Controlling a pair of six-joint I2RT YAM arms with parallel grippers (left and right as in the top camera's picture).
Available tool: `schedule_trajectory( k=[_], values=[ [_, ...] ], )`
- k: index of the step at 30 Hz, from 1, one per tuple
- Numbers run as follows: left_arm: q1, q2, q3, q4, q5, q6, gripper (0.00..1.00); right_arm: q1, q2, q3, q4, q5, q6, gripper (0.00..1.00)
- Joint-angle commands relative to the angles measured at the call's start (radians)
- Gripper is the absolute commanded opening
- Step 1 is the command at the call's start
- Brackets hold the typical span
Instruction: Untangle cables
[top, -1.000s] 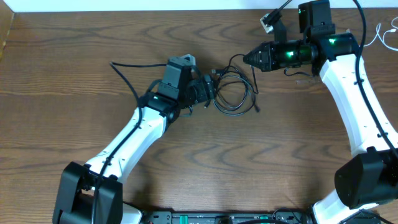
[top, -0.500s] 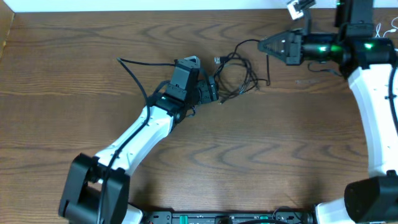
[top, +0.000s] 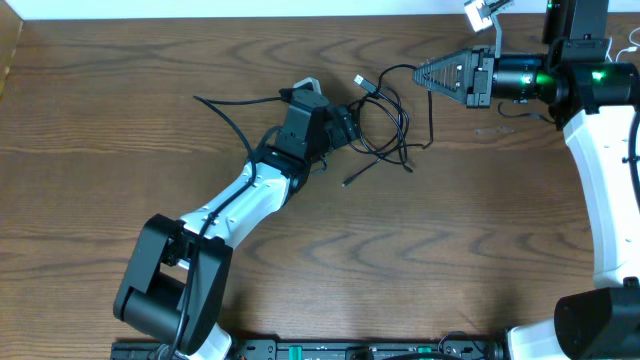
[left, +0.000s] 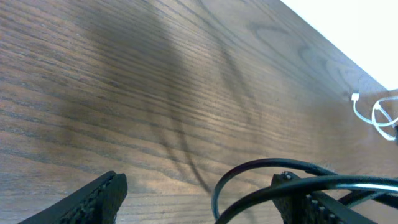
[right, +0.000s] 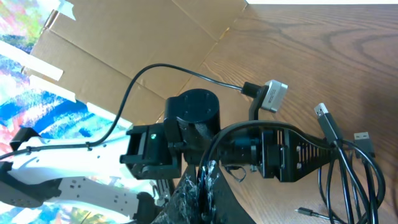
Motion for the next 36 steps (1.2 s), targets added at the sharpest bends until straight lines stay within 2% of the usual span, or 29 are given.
schedule_trajectory(
  k=[1,4,7,9,11,12,16,22,25,36],
  values=[
    [0.002,0.035,0.018,0.009,-0.066,-0.042,0.66,-0.002,-0.018,0.013,0.002,-0.05,-0.011,0.01],
    [0.002,0.047,0.018,0.001,-0.114,-0.041,0.45,-0.005,-0.018,0.013,0.002,-0.05,-0.011,0.01],
    [0.002,0.048,0.018,-0.015,-0.167,-0.041,0.42,-0.009,-0.018,0.013,0.002,-0.054,-0.008,0.01],
    [0.002,0.048,0.018,-0.02,-0.206,-0.04,0.35,-0.01,-0.018,0.013,0.002,-0.055,-0.008,0.01],
    [0.003,0.048,0.018,-0.023,-0.259,0.003,0.13,-0.012,-0.018,0.013,0.002,-0.049,-0.008,0.01],
    [0.004,0.048,0.018,-0.023,-0.286,0.036,0.08,-0.017,-0.018,0.013,0.002,-0.041,-0.008,0.01],
    [0.025,0.014,0.019,-0.067,-0.33,0.177,0.07,-0.063,-0.018,0.013,-0.027,0.165,0.021,0.01],
    [0.093,-0.158,0.019,-0.243,-0.341,0.261,0.08,-0.116,-0.013,0.013,-0.092,0.887,0.177,0.01],
    [0.131,-0.266,0.019,-0.304,-0.34,0.28,0.07,-0.117,0.006,0.012,-0.112,1.113,0.218,0.01],
    [0.169,-0.556,0.019,-0.309,-0.34,0.341,0.07,-0.162,0.193,0.012,-0.124,1.226,0.217,0.01]
  ],
)
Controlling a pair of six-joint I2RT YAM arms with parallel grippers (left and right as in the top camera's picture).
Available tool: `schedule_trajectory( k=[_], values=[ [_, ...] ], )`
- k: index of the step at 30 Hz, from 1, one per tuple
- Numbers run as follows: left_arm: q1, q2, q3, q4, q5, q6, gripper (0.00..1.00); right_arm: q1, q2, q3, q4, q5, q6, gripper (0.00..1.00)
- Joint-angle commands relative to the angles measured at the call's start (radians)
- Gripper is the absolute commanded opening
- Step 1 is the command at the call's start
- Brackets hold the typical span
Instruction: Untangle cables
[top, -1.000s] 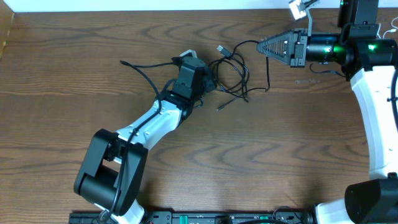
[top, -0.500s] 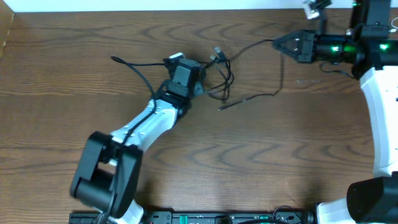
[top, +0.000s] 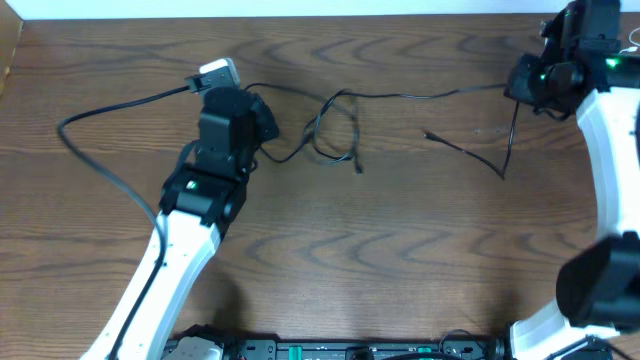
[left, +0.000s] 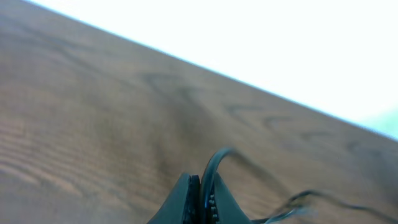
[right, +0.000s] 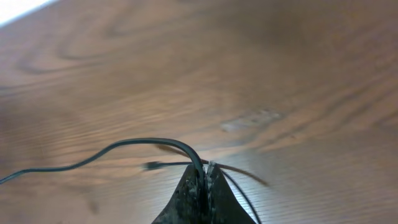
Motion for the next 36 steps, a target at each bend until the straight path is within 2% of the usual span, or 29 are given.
schedule_trajectory(
  k=[1,4,8,11,19,21,24,25,27,29,32,36],
  values=[
    [0.009,-0.085,0.018,0.027,-0.028,0.045,0.07,-0.04,0.072,0.011,-0.01,0.074,0.016,0.01],
    [0.009,-0.142,0.018,0.066,-0.028,0.045,0.07,-0.064,0.121,0.011,-0.02,0.019,0.007,0.01],
    [0.009,-0.188,0.018,0.118,0.02,0.045,0.08,-0.069,0.167,0.011,-0.02,-0.094,-0.075,0.01],
    [0.009,-0.202,0.018,0.155,0.09,0.045,0.07,-0.067,0.191,0.011,-0.023,-0.095,-0.086,0.01],
    [0.009,-0.224,0.018,0.329,0.154,0.035,0.07,-0.073,0.211,0.011,-0.023,-0.069,-0.075,0.01],
    [0.009,-0.227,0.018,0.345,0.219,-0.007,0.08,-0.069,0.211,0.011,-0.02,-0.125,-0.146,0.01],
    [0.008,-0.212,0.018,0.344,0.339,-0.077,0.07,-0.057,0.21,0.013,-0.021,-0.374,-0.356,0.16],
    [0.008,-0.204,0.018,0.345,0.367,-0.089,0.07,-0.053,0.21,0.013,-0.022,-0.469,-0.414,0.24],
    [0.008,-0.187,0.018,0.345,0.394,-0.107,0.07,-0.046,0.205,0.014,-0.024,-0.611,-0.492,0.59],
    [0.008,-0.17,0.018,0.364,0.393,-0.122,0.07,-0.033,0.195,0.016,-0.024,-0.69,-0.529,0.86],
    [0.008,-0.158,0.018,0.421,0.393,-0.153,0.07,-0.011,0.182,0.016,-0.024,-0.766,-0.58,0.98],
    [0.008,-0.155,0.018,0.507,0.399,-0.201,0.07,0.038,0.172,0.016,-0.004,-0.857,-0.599,0.99]
  ],
)
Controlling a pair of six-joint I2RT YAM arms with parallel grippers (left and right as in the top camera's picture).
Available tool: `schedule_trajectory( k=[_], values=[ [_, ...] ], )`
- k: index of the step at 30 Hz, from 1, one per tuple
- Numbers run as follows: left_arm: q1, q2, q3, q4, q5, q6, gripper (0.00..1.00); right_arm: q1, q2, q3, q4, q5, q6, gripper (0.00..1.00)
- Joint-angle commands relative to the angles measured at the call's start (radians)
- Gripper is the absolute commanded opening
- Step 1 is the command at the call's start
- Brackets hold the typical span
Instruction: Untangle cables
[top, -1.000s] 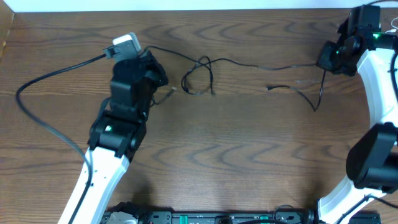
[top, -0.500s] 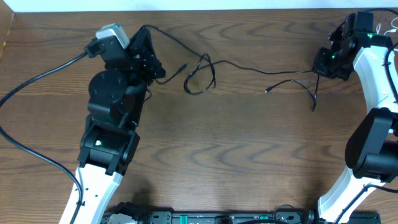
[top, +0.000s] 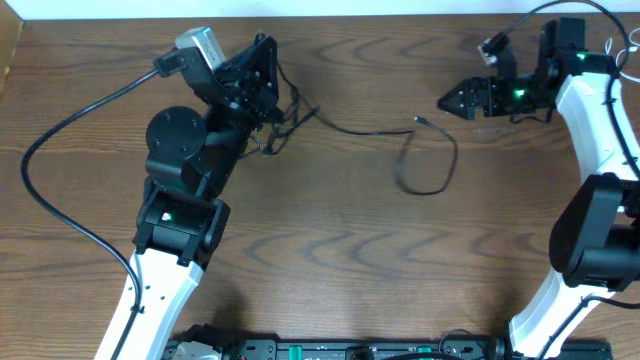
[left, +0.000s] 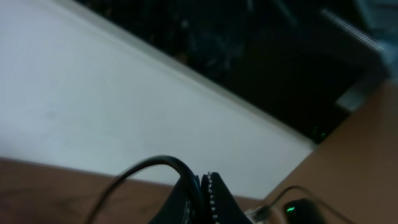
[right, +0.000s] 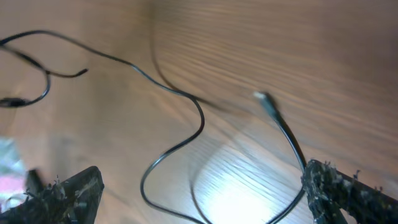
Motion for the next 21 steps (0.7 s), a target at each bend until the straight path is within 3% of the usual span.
schedule_trajectory(
  k=[1,13,21],
  values=[
    [0.004,-0.008,0.019,0.055,0.034,-0.06,0.08,0.047,-0.029,0.016,0.018,-0.177,-0.074,0.99],
    [0.004,-0.009,0.019,0.136,0.156,-0.184,0.07,0.246,-0.019,0.016,0.221,-0.198,-0.012,0.99],
    [0.004,-0.01,0.019,0.182,0.208,-0.259,0.08,0.327,0.008,0.016,0.383,-0.151,0.117,0.96]
  ],
)
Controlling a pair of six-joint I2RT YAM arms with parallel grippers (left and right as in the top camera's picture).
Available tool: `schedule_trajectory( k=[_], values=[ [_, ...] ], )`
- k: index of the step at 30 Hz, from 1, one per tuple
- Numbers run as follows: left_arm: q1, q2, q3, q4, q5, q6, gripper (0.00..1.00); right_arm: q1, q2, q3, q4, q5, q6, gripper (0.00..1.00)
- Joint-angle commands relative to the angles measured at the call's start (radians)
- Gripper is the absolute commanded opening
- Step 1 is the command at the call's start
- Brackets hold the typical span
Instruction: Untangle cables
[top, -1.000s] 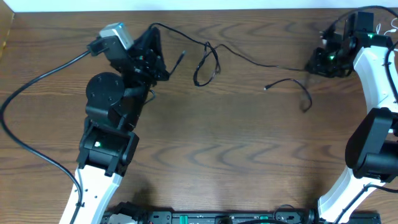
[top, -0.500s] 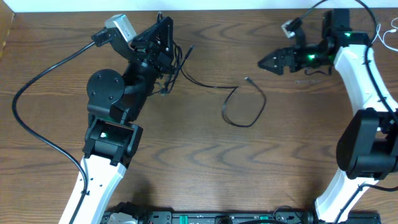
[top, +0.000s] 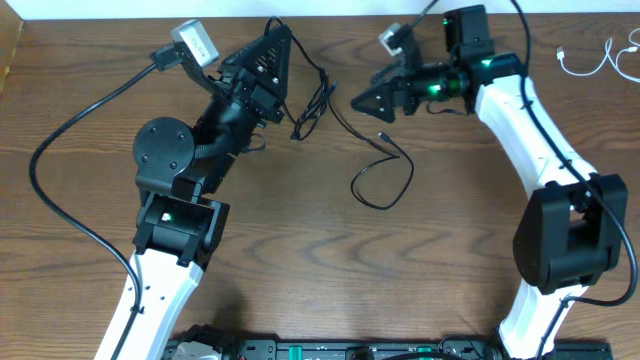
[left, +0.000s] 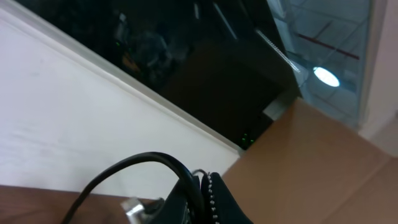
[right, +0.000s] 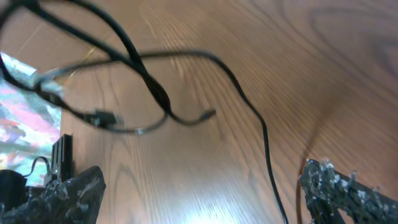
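Observation:
My left gripper is raised over the far table edge, shut on a thick black cable that arcs out of its jaws. Below it a small tangle of black cables hangs. From the tangle a thin black cable trails onto the wood and curls in a loop. Just right of the tangle my right gripper stands open, holding nothing. In the right wrist view the tangle lies ahead and the thin cable runs down by the right finger.
A white cable lies at the far right corner of the brown wooden table. My left wrist camera's own black lead sweeps along the left side. A cardboard edge stands at the far left.
My right gripper has moved left from the far right to just beside the hanging tangle, still open. The thin cable's loop has shifted left. My left gripper still holds its cable up.
First my left gripper was open at a tangle mid-table and my right shut on a cable beside it. Then both were shut and far apart, a cable stretched between them. Later the right was open, its cable lying on the table, the left raised; now the right is by the tangle.

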Motion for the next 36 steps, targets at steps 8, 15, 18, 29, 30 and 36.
schedule_trajectory(
  k=[8,15,18,29,30,36],
  values=[
    [0.004,-0.009,0.019,0.033,0.079,-0.092,0.07,0.029,0.098,0.016,0.119,0.102,0.073,0.92],
    [0.004,-0.008,0.019,0.032,0.093,-0.093,0.07,0.043,0.225,0.016,0.234,-0.163,-0.051,0.91],
    [0.004,-0.008,0.019,0.032,0.093,-0.093,0.07,0.061,0.26,0.016,0.322,-0.167,-0.051,0.91],
    [0.004,-0.007,0.019,-0.01,0.093,-0.093,0.08,0.159,0.299,0.016,0.647,-0.015,0.119,0.79],
    [0.004,-0.007,0.019,-0.009,0.093,-0.093,0.07,0.163,0.299,0.016,0.679,0.026,0.155,0.75],
    [0.005,-0.007,0.019,-0.009,0.09,-0.081,0.07,0.163,0.299,0.016,0.686,0.179,0.267,0.01]
  ],
)
